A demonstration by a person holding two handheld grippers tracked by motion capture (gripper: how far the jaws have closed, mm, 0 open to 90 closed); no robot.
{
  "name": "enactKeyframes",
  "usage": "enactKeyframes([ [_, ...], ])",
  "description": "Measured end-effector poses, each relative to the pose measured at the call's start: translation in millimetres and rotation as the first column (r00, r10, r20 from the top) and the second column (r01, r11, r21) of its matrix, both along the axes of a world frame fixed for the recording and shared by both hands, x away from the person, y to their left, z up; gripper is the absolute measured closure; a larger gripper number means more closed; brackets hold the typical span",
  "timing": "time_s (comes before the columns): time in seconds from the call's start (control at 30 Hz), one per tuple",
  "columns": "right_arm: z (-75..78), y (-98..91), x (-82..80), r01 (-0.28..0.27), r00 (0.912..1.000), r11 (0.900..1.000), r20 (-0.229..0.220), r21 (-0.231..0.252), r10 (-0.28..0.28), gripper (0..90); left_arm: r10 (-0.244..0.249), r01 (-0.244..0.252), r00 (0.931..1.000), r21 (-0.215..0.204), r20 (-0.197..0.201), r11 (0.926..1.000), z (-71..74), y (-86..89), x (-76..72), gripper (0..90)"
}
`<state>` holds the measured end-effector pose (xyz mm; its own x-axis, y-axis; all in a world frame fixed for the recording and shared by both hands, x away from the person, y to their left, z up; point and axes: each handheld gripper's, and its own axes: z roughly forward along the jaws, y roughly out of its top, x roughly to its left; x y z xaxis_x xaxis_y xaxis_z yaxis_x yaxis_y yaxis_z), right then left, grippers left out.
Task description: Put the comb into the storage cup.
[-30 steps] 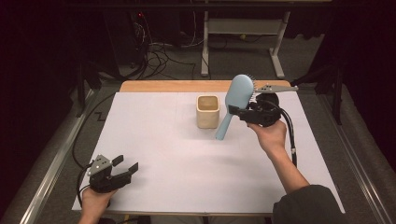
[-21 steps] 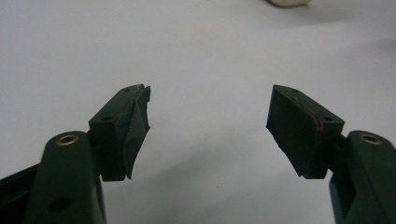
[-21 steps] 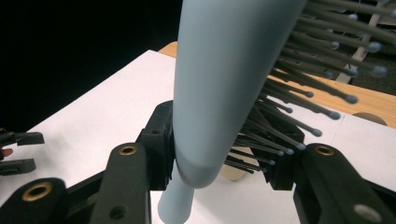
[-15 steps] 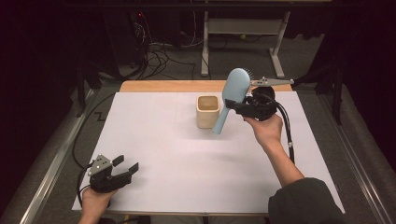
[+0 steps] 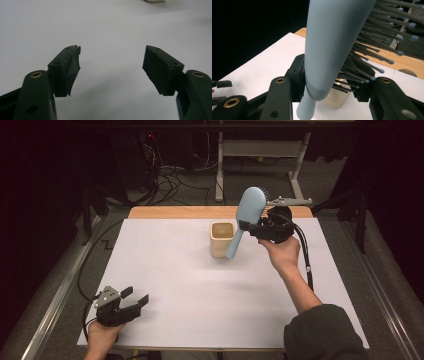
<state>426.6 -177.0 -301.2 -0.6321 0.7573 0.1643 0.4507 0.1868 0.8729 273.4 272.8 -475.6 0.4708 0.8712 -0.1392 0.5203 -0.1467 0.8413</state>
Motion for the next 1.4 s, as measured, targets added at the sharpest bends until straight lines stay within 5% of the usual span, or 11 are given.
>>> enactKeyframes([
  [1.4,20.6,11.8,32.6,0.087,0.9961,0.9960,0.014,-0.019,-0.087,54.5,0.000,0.000,1.0000,-0.003,-0.006,1.0000,-0.1,1.2,0.3,30.2],
])
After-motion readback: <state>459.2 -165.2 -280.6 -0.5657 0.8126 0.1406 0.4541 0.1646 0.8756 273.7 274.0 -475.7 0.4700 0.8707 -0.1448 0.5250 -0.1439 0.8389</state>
